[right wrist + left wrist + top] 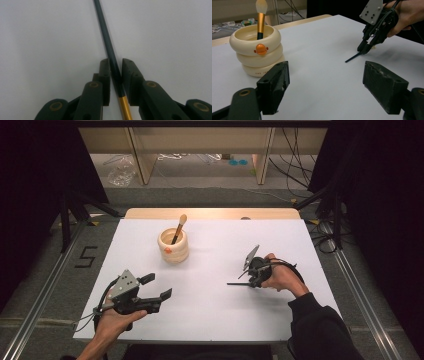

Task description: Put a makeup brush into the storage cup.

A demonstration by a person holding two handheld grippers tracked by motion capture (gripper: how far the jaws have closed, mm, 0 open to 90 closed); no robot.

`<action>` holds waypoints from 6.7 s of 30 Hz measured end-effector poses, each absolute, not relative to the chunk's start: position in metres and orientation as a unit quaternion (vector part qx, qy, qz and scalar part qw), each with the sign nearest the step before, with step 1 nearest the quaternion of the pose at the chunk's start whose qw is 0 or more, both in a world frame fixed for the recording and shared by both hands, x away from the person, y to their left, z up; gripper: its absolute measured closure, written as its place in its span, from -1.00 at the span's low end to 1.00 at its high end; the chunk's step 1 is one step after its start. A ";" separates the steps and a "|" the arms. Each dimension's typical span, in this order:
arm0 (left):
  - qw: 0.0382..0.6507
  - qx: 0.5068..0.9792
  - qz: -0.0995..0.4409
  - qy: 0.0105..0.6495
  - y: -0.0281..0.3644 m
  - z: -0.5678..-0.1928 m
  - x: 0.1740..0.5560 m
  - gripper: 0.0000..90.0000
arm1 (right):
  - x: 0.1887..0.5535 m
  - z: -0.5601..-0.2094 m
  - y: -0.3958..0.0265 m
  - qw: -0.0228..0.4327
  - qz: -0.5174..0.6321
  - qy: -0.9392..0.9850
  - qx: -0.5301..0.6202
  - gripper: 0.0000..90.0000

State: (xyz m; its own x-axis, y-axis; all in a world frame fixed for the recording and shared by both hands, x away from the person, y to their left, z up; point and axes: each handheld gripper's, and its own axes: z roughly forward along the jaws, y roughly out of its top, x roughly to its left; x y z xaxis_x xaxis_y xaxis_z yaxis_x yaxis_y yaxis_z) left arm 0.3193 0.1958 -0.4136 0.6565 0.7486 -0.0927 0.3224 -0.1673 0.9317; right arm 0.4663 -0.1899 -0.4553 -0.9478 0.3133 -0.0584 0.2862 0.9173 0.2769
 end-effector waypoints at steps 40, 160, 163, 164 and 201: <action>0.535 0.737 0.200 0.361 0.195 -0.413 0.318 -0.49 | 0.472 -0.453 -0.168 0.055 0.045 0.988 0.136 0.86; 0.463 0.859 0.101 0.192 0.144 -0.409 0.329 0.27 | 0.375 -0.371 -0.075 0.095 0.205 0.971 -0.084 0.86; 0.460 0.863 0.099 0.185 0.141 -0.411 0.328 0.34 | 0.373 -0.372 -0.073 0.093 0.203 0.971 -0.090 0.86; 0.457 0.865 0.100 0.184 0.140 -0.411 0.328 0.36 | 0.373 -0.372 -0.073 0.092 0.200 0.971 -0.092 0.86; 0.361 0.917 0.084 0.144 0.123 -0.417 0.323 0.70 | 0.359 -0.385 -0.059 0.075 0.164 0.977 -0.117 0.86</action>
State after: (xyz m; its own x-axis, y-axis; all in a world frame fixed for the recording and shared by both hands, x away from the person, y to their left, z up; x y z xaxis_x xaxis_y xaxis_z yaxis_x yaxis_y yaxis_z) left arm 0.3230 0.1231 -0.4172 0.9442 0.3255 0.0507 0.2038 -0.6978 0.6867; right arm 0.3587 -0.0586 -0.3849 -0.9614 -0.2030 -0.1855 -0.2525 0.9189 0.3032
